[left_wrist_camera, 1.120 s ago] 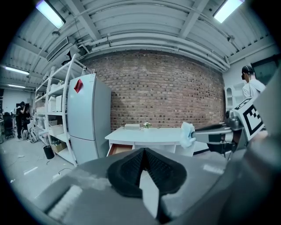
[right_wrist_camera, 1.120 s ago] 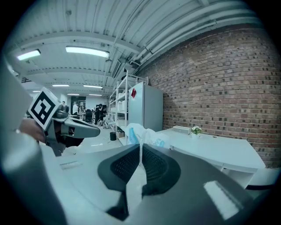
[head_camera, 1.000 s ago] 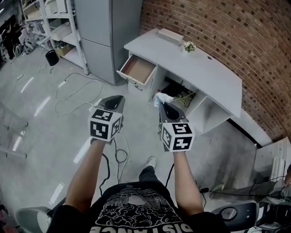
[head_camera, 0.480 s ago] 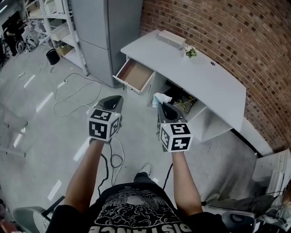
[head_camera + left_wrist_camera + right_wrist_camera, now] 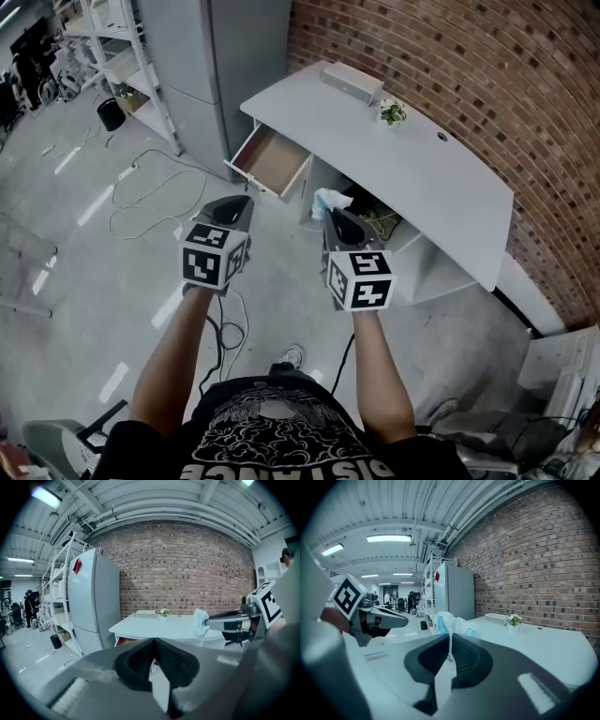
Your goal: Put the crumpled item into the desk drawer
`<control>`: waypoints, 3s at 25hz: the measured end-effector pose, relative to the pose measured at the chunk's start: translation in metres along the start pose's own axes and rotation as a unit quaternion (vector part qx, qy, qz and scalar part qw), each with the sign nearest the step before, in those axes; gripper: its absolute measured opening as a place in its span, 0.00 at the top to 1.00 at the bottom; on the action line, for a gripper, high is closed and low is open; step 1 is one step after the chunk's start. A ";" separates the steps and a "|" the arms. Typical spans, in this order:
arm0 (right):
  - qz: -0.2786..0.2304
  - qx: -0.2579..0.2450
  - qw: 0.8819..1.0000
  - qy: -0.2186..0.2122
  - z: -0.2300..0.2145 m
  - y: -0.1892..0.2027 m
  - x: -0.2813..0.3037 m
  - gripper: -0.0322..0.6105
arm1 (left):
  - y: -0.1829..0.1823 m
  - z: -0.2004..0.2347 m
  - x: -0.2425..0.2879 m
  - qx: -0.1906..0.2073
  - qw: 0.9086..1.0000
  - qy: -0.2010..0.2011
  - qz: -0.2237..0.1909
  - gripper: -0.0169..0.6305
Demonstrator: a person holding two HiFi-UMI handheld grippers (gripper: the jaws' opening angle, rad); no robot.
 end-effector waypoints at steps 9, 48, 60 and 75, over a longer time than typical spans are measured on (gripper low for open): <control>0.000 0.004 1.000 -0.023 -0.037 -0.007 0.018 0.92 | -0.015 -0.009 0.031 0.002 1.000 -0.021 0.010 0.97; 0.040 -0.045 0.994 -0.096 -0.020 -0.025 0.177 0.92 | 0.003 0.107 0.088 -0.052 0.995 -0.083 0.008 0.97; 0.060 -0.050 0.993 -0.090 -0.011 -0.052 0.256 0.92 | -0.010 0.177 0.129 -0.065 0.995 -0.070 0.013 0.97; 0.086 -0.054 0.993 -0.054 0.011 -0.070 0.337 0.92 | -0.006 0.259 0.174 -0.076 0.997 -0.026 0.013 0.97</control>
Point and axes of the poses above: the fingertips, and each gripper's own axes: x forward along the fingers, z to its left, y out of its underside, the point moved 8 cm from there along -x, backward along the fingers, and after that the axes turned 5 degrees about x, right-handed, at the moved point
